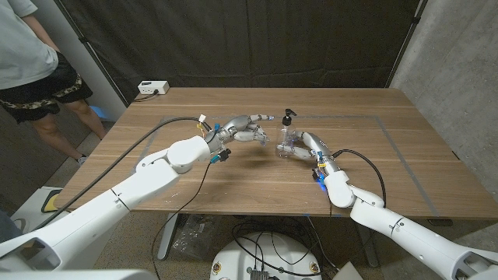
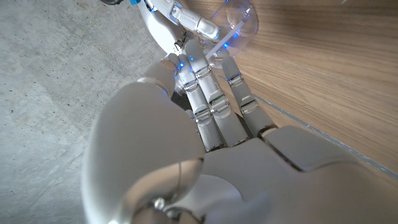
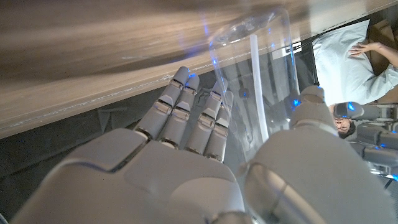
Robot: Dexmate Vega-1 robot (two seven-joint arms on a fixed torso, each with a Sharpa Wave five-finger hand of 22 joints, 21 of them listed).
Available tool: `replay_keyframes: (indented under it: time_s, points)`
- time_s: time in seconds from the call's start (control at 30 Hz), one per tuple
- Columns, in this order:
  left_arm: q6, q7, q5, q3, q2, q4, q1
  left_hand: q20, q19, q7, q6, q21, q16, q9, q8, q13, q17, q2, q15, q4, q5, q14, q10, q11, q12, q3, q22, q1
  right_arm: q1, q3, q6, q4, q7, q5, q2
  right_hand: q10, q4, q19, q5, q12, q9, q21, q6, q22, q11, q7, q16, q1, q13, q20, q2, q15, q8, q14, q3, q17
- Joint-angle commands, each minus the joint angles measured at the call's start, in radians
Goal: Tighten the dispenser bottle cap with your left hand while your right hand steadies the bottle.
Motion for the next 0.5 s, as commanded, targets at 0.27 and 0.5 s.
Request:
replay_keyframes:
  time_s: [0.27,0.5]
  points:
    - [-0.055,-0.028,0.021,0.028,-0.037,0.023,-0.010,-0.007,0.011,0.002,0.003,0.026,0.013,0.003,-0.004,0.048,0.016,-0.001,-0.004,-0.001,0.002,0.013,0.017,-0.007,0.029,-0.001,0.002,0.015,-0.003,-0.003,-0.011,-0.013,0.001,-0.005,0.002,-0.009,0.021,-0.002,-0.005,-0.006,0.002,0.010,0.120,0.004,-0.003,-0.127,0.001,0.277,0.001,-0.038,0.275,-0.052,0.000,0.002,0.029,0.006]
    - [-0.053,-0.079,0.026,0.054,-0.056,0.064,-0.060,-0.006,0.008,0.002,0.008,0.036,0.016,0.003,-0.002,0.048,0.023,-0.002,-0.002,0.000,0.002,0.015,0.015,-0.008,0.030,-0.001,0.002,0.015,-0.013,0.003,-0.017,-0.021,-0.009,-0.002,-0.001,-0.012,0.022,-0.002,-0.005,-0.007,0.002,0.010,0.120,0.004,-0.003,-0.127,0.000,0.279,0.001,-0.039,0.277,-0.053,-0.002,0.002,0.031,0.006]
